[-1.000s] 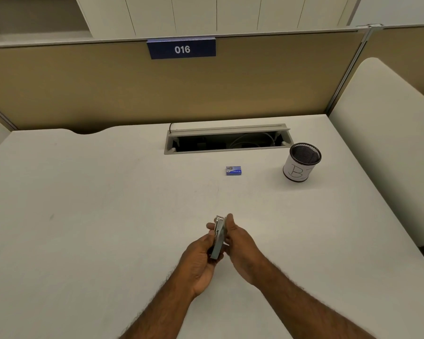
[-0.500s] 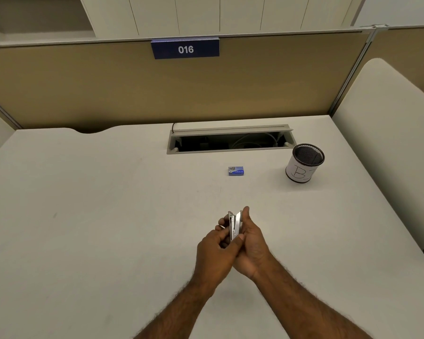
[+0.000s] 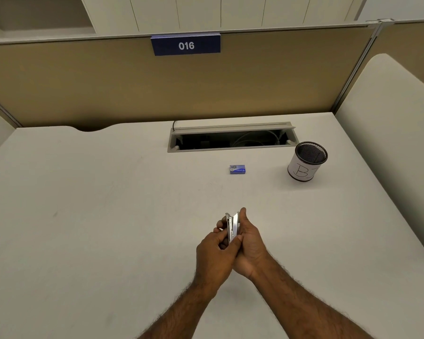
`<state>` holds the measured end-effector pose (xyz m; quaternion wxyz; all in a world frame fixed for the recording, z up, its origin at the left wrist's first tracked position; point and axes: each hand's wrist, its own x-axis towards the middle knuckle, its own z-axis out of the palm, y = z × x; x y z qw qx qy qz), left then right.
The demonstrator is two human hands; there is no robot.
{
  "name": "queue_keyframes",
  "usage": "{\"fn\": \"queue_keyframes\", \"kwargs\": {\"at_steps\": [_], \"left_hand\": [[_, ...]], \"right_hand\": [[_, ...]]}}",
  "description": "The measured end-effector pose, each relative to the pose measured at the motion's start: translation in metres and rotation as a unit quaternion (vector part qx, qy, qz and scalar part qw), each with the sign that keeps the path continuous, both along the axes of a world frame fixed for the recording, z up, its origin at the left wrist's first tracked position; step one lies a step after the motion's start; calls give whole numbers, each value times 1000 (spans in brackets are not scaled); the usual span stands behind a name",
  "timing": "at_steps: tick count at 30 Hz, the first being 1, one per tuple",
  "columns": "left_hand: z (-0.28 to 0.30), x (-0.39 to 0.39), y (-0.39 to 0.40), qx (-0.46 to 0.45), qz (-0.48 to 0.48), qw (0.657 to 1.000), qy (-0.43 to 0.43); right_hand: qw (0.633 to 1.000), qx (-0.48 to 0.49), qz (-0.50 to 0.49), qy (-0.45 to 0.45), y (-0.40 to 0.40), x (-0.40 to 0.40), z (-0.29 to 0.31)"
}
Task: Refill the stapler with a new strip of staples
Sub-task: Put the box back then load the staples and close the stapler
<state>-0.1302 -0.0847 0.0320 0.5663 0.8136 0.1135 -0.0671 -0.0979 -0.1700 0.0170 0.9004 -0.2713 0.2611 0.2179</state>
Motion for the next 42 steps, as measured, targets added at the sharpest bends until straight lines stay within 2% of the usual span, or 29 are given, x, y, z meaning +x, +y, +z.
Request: {"fn": "queue_keyframes", "kwargs": {"at_steps": [14, 16, 17, 19, 21, 23, 28, 33, 42], "left_hand": [[-8, 3, 1, 21, 16, 1000, 0], [-10, 7, 4, 29, 26, 999, 5], [-13, 9, 6, 37, 32, 999, 10], [-18, 14, 10, 58, 39, 997, 24], [-23, 20, 15, 81, 51, 995, 30], [-27, 27, 18, 100, 64, 993, 25], [-35, 41, 20, 156, 61, 986, 21], [-38, 51, 21, 159, 69, 985, 21], [-43, 80, 19, 181, 35, 983, 24]], "right_hand": [[1000, -13, 17, -7, 3, 6, -6], [997, -56, 46, -26, 1, 8, -8], [991, -108, 67, -34, 1, 9, -8], [951, -285, 109, -52, 2, 11, -8], [881, -452, 117, -75, 6, 12, -9], [835, -533, 104, -88, 10, 13, -13], [797, -588, 107, -90, 16, 19, -24], [771, -607, 141, -132, 17, 25, -35], [750, -627, 157, -141, 13, 48, -38]]}}
